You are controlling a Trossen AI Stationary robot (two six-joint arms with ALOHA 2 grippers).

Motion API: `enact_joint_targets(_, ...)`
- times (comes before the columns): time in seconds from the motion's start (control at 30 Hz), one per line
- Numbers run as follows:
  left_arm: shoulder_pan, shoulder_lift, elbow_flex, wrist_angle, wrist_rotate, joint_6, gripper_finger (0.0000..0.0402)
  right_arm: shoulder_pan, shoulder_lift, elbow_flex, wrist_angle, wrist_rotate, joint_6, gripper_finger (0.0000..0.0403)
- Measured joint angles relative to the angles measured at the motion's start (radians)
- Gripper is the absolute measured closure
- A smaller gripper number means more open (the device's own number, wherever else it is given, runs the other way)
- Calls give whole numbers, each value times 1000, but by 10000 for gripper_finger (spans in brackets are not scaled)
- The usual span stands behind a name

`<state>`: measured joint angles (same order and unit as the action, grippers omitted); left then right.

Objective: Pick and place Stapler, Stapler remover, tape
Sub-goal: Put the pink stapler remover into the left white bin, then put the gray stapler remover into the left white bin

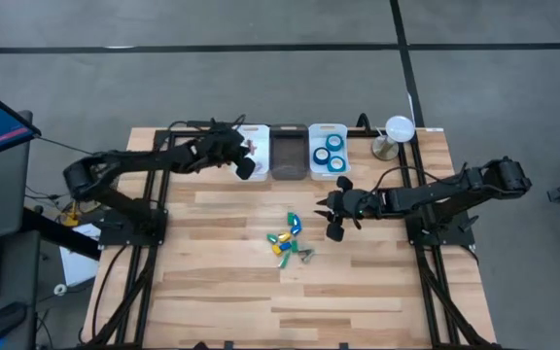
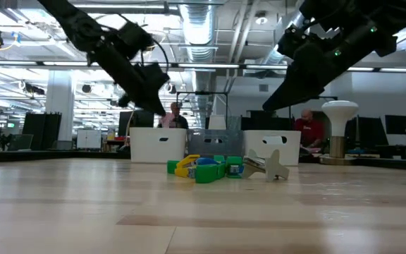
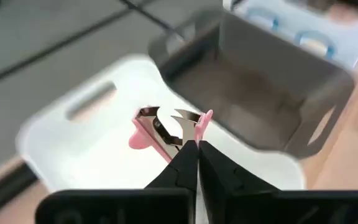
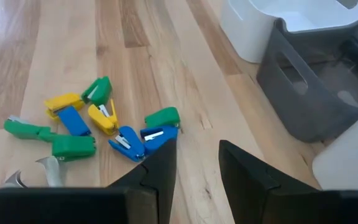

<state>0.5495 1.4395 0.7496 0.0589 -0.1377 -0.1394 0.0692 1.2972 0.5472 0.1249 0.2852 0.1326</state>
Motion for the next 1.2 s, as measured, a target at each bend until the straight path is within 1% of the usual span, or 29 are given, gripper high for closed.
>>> enact_joint_targets(0.13,0,98,18,1,6,0,401,2,0,0,0,0,0,290)
enact_joint_targets(0.23,0,135,18,-3,7,-13,401,2,0,0,-1,0,0,290)
enact_joint_targets(0.4,-7,140,19,-10,27,-45,401,2,0,0,-1,0,0,290)
enact_joint_targets(0.57,-15,140,19,-27,80,-53,401,2,0,0,-1,0,0,290)
enact_joint_targets(0.77,-26,140,19,-28,87,-53,399,2,0,0,-1,0,0,290)
enact_joint_targets(0.83,-26,140,19,-26,80,-53,392,2,0,0,-1,0,0,290)
enact_joint_targets(1.03,-26,140,19,-20,-16,-53,351,2,0,0,-1,0,0,290)
enact_joint_targets(1.2,-26,140,19,-12,-26,-53,307,2,0,0,-1,0,0,290)
